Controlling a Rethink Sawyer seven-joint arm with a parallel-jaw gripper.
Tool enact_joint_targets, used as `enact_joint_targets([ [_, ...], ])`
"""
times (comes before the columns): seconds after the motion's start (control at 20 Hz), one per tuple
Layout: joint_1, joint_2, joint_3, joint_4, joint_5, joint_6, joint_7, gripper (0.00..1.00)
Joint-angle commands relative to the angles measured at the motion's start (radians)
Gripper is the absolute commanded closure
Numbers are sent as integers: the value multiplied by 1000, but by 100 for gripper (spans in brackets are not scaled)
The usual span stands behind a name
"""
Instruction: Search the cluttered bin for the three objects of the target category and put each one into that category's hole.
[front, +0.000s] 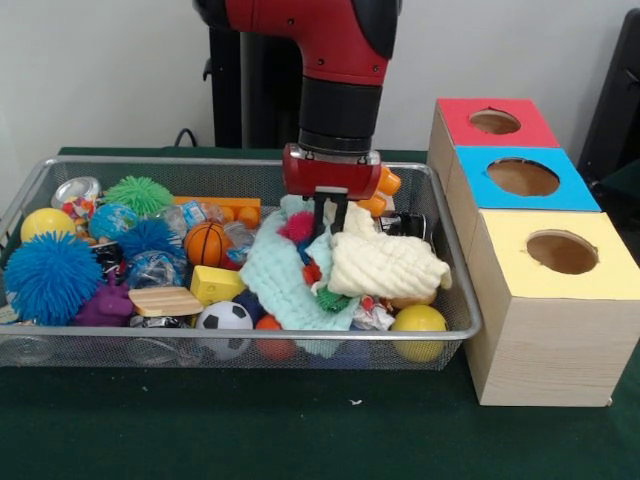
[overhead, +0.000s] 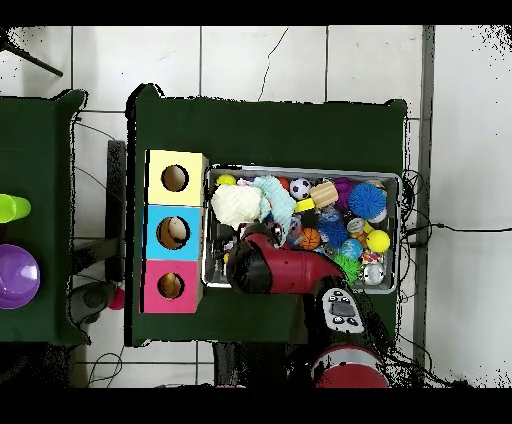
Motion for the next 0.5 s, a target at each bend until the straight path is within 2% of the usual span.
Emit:
enact_joint_targets([
  [0.05,-97,-12,60,-43,-86,141,-3,100],
  [0.25,-144,-39,68,-46,-152,162,-55,100],
  [0.5,-159,-69,64,-87,-263,228,-137,100],
])
